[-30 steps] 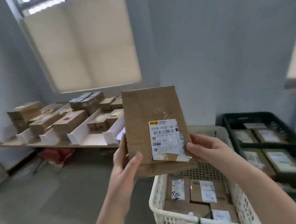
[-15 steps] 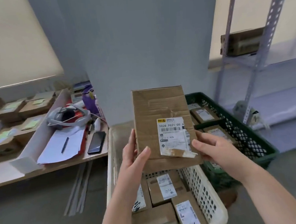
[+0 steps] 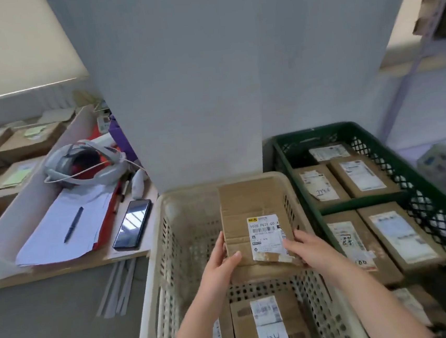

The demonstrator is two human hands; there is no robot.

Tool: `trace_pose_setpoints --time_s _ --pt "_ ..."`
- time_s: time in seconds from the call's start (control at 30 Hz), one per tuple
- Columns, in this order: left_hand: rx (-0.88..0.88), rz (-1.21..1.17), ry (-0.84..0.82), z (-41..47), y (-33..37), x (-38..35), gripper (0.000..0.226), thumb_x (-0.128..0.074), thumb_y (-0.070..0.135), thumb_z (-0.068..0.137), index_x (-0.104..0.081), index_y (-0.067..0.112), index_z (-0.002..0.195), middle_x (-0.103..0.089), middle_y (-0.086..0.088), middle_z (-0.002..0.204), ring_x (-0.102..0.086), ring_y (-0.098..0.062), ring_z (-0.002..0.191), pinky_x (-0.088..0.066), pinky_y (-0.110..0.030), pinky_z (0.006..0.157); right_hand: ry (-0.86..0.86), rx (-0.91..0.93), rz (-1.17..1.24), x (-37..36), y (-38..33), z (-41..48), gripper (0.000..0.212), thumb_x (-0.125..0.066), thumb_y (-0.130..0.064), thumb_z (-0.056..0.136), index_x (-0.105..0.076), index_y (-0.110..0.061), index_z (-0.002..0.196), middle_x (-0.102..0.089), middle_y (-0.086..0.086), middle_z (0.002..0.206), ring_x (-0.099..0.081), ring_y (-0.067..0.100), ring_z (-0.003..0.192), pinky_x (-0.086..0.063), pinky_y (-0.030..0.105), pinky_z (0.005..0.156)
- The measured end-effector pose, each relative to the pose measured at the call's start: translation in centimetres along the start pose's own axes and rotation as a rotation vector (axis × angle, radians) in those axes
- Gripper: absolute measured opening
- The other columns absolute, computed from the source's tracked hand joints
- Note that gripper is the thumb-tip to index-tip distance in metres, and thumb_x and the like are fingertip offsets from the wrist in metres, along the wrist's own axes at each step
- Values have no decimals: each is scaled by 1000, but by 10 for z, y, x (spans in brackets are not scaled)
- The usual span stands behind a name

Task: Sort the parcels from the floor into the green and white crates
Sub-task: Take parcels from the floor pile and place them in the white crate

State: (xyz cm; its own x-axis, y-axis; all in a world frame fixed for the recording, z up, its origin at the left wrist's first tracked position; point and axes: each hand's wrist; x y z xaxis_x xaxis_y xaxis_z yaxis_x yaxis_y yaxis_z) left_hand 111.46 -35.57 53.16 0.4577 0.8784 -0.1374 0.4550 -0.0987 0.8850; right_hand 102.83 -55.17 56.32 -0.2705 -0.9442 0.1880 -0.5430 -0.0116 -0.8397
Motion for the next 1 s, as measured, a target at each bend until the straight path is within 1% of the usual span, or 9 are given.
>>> trace_pose_setpoints --time_s 0.1,0.2,0.33,0.4,0.5,0.6,0.73,0.87,1.0 --pt "72 6 3 45 -30 6 66 -59 13 92 -31 43 144 -69 25 107 -69 -5 92 -56 -21 63 -18 -106 13 -13 25 54 33 -52 -32 95 -54 -24 126 -60 -18 108 -56 7 101 -42 31 98" --pt "137 7 -7 83 -59 8 67 -60 15 92 -30 40 145 -65 21 117 -69 -4 94 -56 -20 64 9 -190 28 -23 48 89 50 -51 -29 95 -36 -15 141 -51 -8 128 -48 17 118 -35 31 100" --pt "172 -36 -10 121 -98 8 69 -61 6 90 -31 28 148 -67 17 114 -68 -9 99 -56 -23 69 66 -267 31 -28 76 131 50 -52 -19 93 -35 -9 139 -48 3 140 -45 22 127 -34 32 106" --pt "173 -33 -15 132 -116 6 69 -63 5 89 -31 24 148 -70 20 106 -68 -7 99 -56 -22 71 114 -312 46 -30 86 145 45 -50 -14 93 -36 -7 136 -50 -1 132 -47 22 124 -34 26 97" --pt "204 -53 -16 142 -134 2 68 -61 5 90 -31 23 148 -67 12 115 -69 -9 98 -57 -23 70 214 -383 49 -39 99 162 39 -50 -11 92 -40 -5 128 -54 7 128 -55 20 101 -37 21 78" --pt "236 -66 -3 147 -147 -2 65 -58 3 92 -32 23 147 -62 3 126 -66 -13 104 -57 -34 84 309 -464 29 -51 115 172 33 -51 -9 88 -44 -5 120 -58 10 124 -57 17 83 -42 22 63" --pt "252 -49 0 157 -162 -3 64 -56 2 92 -32 22 148 -64 4 124 -63 -13 108 -55 -30 87 346 -498 -146 -58 134 184 60 -53 -13 84 -29 -5 139 -46 14 137 -49 32 121 -43 40 100" --pt "263 -6 -4 166 -177 -2 64 -58 1 92 -33 21 148 -63 5 124 -61 -13 112 -54 -26 87 354 -486 -165 -59 151 192 70 -51 -7 86 -18 -9 147 -43 13 144 -47 30 127 -41 37 103" --pt "278 43 -25 170 -191 -1 66 -60 1 90 -33 21 147 -61 0 129 -59 -18 118 -49 -35 99 381 -488 -112 -61 170 194 64 -54 -6 86 -27 -8 144 -49 13 139 -52 30 122 -46 37 99"
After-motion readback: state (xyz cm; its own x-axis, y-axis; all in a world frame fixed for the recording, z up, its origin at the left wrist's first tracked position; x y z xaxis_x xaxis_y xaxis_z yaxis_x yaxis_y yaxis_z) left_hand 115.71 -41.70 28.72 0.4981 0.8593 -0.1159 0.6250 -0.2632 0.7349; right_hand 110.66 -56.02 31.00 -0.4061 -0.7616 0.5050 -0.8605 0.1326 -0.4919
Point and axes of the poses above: each hand's wrist, its own z-axis towards the middle knuckle, its own x-axis out of the back of the hand, y = z × x
